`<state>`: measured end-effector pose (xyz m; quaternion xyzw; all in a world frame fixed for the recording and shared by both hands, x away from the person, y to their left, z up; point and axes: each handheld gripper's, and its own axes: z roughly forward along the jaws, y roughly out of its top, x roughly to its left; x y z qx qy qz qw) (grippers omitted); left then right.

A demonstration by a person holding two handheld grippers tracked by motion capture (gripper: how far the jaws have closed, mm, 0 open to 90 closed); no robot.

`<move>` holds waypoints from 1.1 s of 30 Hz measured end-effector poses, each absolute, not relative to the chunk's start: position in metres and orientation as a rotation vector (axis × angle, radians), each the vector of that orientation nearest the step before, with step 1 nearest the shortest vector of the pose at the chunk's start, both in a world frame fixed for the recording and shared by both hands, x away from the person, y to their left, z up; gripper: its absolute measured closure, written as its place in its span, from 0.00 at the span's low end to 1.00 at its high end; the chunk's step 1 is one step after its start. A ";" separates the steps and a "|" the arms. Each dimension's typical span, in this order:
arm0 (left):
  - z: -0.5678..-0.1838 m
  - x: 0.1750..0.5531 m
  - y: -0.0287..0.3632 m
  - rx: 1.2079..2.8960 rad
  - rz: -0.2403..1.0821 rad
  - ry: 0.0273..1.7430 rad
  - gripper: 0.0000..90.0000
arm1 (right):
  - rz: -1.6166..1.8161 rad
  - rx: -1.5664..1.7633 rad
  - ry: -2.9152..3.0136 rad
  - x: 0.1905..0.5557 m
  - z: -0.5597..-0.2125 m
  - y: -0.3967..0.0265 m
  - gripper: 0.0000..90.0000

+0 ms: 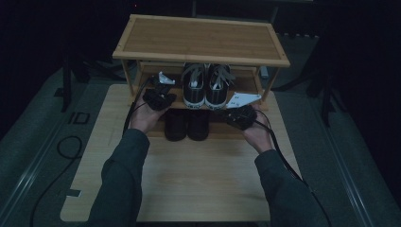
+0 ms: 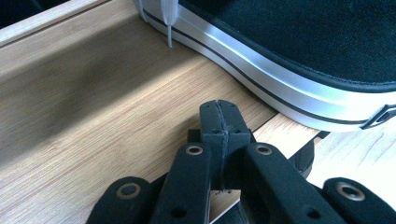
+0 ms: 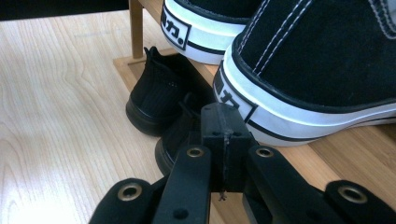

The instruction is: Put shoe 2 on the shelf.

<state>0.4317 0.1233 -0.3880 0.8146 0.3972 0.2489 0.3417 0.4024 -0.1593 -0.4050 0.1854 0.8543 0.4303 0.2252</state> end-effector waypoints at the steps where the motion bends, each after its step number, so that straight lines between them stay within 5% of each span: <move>1: -0.388 0.432 0.123 2.118 0.647 1.033 1.00 | 1.187 0.511 2.356 0.402 -0.405 -0.159 1.00; 33: -0.388 0.432 0.118 2.100 0.686 1.037 1.00 | 1.158 0.489 2.464 0.385 -0.431 -0.174 0.94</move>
